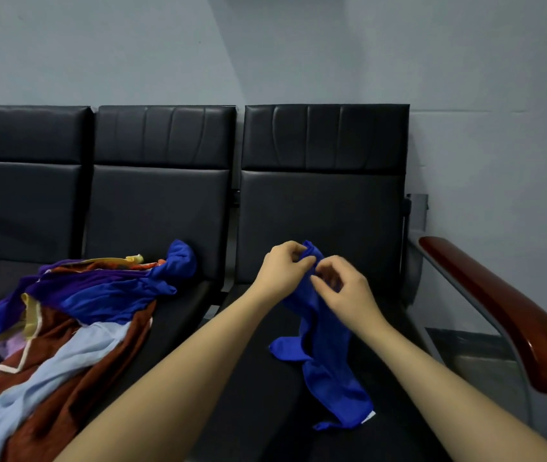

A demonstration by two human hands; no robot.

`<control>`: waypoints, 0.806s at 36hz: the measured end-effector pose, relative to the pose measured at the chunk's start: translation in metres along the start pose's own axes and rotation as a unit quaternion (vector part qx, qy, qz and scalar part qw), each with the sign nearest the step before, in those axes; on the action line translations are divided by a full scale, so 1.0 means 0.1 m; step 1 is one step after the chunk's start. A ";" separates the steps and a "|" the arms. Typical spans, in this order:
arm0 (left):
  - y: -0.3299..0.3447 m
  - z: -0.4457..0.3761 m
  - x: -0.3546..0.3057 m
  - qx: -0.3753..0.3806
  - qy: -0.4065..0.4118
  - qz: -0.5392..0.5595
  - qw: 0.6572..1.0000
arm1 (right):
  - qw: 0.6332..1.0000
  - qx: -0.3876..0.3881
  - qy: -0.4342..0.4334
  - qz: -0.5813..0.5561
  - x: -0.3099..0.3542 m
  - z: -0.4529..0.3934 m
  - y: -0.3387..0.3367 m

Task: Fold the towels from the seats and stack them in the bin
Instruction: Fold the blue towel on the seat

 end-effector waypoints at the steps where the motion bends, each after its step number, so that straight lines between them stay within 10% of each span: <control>1: 0.02 0.00 0.00 0.009 -0.005 0.012 1.000 | 1.000 0.016 -0.001 -0.013 0.03 0.01 0.04; 8: 0.08 0.08 0.09 0.082 -0.037 0.114 0.989 | 0.998 0.053 0.036 -0.023 -0.04 0.01 0.08; 22: -0.22 -0.10 -0.66 0.067 0.139 -0.128 0.980 | 0.984 0.046 0.066 0.156 0.09 -0.42 -0.30; 29: -0.54 -0.20 -0.99 0.029 0.174 -0.143 0.974 | 0.998 0.001 0.060 -0.003 0.26 -0.57 -0.59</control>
Point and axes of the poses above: each hand's wrist, its own z-axis away from the middle knuckle, its own y-axis out of the palm, x = y × z, the point moved 9 cm from there along -z, towards the middle knuckle, and after that the axes turned 1 degree about -x, right-handed, at the moved point
